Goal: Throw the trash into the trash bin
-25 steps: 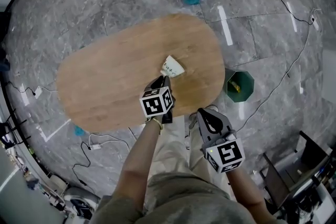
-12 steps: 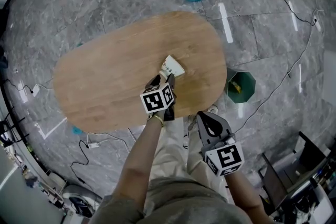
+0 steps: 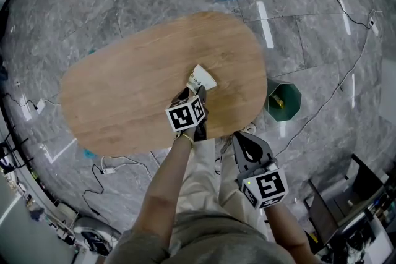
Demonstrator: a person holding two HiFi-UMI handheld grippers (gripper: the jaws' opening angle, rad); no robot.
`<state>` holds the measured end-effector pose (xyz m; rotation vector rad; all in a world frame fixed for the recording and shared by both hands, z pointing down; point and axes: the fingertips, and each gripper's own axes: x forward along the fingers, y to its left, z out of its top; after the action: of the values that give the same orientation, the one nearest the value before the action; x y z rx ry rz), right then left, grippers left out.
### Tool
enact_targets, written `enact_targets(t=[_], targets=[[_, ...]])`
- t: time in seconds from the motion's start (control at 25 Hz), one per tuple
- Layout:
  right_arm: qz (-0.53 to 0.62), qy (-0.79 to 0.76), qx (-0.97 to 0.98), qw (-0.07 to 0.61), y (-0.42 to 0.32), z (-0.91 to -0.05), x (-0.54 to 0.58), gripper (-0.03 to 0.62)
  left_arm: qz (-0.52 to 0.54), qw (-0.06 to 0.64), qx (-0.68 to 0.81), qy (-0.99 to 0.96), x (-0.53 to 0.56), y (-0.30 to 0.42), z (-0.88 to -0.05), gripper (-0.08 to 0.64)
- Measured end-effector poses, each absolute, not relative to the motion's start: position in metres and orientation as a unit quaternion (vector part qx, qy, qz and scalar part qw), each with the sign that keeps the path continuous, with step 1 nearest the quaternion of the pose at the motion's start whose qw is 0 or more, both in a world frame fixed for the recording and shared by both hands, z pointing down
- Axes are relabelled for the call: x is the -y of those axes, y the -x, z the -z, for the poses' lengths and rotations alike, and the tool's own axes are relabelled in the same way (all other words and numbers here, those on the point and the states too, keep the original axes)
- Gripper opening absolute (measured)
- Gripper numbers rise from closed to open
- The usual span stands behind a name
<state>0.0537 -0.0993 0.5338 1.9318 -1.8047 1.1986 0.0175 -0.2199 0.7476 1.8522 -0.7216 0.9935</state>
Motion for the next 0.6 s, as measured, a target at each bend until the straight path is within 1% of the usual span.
enact_targets(t=[0.24, 0.32, 0.44, 0.52, 0.6], targets=[[-0.407, -0.662, 0.618, 0.118, -0.054, -0.531, 0.1, 0.009, -0.4, 0.447, 0.279, -0.75, 0.218, -0.022, -0.745, 0.225], [-0.406, -0.663, 0.618, 0.118, -0.054, -0.53, 0.101, 0.009, -0.402, 0.439, 0.28, -0.753, 0.219, -0.021, -0.744, 0.197], [-0.403, -0.665, 0.618, 0.118, -0.054, -0.526, 0.101, 0.009, -0.409, 0.421, 0.294, -0.755, 0.222, -0.014, -0.741, 0.109], [-0.401, -0.666, 0.617, 0.118, -0.054, -0.524, 0.101, 0.009, -0.414, 0.413, 0.298, -0.754, 0.223, -0.011, -0.741, 0.074], [-0.398, -0.668, 0.618, 0.118, -0.053, -0.521, 0.101, 0.009, -0.416, 0.411, 0.298, -0.755, 0.223, -0.009, -0.739, 0.059]])
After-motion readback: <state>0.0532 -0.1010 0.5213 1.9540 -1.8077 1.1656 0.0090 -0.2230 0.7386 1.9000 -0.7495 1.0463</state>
